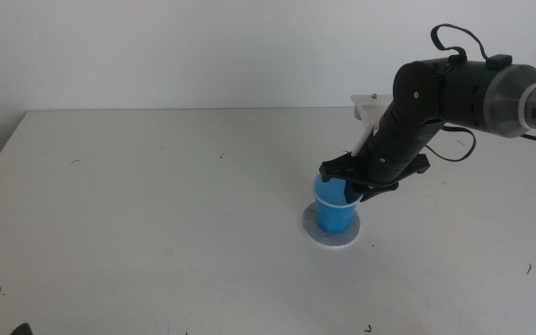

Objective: Place an empty cup on a cup mat.

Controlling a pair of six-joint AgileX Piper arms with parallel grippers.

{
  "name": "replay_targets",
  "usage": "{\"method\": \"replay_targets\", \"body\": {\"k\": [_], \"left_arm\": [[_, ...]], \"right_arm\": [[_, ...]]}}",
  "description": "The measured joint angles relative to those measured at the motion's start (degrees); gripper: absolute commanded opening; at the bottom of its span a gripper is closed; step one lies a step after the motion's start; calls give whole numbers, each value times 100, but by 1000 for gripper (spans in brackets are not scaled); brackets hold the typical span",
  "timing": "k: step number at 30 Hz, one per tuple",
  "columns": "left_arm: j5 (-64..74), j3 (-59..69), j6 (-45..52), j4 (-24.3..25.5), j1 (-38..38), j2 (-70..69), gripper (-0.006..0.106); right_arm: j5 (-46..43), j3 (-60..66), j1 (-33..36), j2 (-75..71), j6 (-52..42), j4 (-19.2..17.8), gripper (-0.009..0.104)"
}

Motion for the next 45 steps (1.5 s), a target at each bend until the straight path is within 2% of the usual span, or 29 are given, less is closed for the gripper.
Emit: {"method": "replay_targets", "body": {"k": [6,10,17,24,29,35,40,45], "left_arm": [[0,0,0,0,0,0,105],[0,0,0,0,0,0,105],[0,0,0,0,0,0,105],[0,0,0,0,0,0,105],[0,0,0,0,0,0,105],[0,0,0,0,0,0,105],[0,0,0,0,0,0,105],[0,0,0,0,0,0,105]], "right_arm": [[-52,0,0,-7,0,-2,49],[-65,11,0,-261,0,-2,59],[-116,171,-116,-1484,0,-155,60],[-359,1033,-795,-3164,0,-303,60],[-389,1581,-1106,-4358,-34,-411,67],[-412,2133,-1146,-5446,-106,-463,74],[-983,3204,-1146,-6563,-106,-481,74],[-1915,4522,-1146,-7804,-307,-516,74]]}}
